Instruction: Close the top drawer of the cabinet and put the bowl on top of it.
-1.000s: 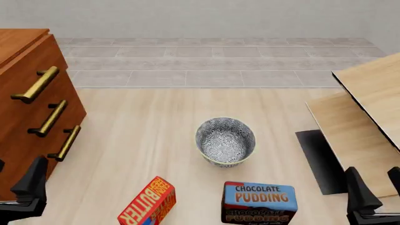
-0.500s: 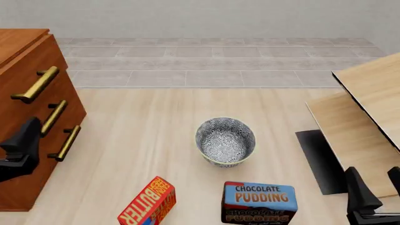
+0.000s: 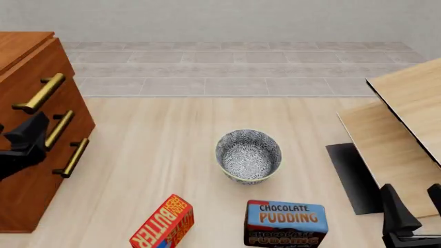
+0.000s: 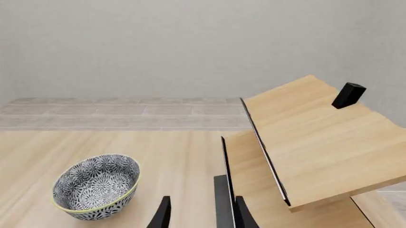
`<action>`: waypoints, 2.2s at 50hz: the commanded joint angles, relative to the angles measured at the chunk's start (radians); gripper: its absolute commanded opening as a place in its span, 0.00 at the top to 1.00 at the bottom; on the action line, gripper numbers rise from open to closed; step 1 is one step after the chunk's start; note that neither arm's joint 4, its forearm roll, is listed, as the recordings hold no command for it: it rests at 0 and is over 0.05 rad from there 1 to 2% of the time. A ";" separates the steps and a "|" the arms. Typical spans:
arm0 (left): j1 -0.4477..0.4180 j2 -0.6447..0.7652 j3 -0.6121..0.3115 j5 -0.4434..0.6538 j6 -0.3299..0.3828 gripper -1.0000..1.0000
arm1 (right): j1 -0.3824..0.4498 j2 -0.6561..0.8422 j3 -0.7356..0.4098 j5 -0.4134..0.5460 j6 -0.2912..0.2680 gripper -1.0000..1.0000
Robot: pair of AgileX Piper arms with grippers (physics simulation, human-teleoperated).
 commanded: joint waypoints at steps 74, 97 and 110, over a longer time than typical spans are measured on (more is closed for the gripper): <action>0.222 0.142 0.082 -0.194 0.015 0.00 | 0.000 -0.006 -0.001 0.006 0.000 0.00; 0.261 0.202 0.085 -0.249 0.022 0.00 | 0.000 -0.006 -0.001 0.006 0.000 0.00; 0.287 0.214 0.085 -0.262 0.031 0.00 | 0.000 -0.006 -0.001 0.006 0.000 0.00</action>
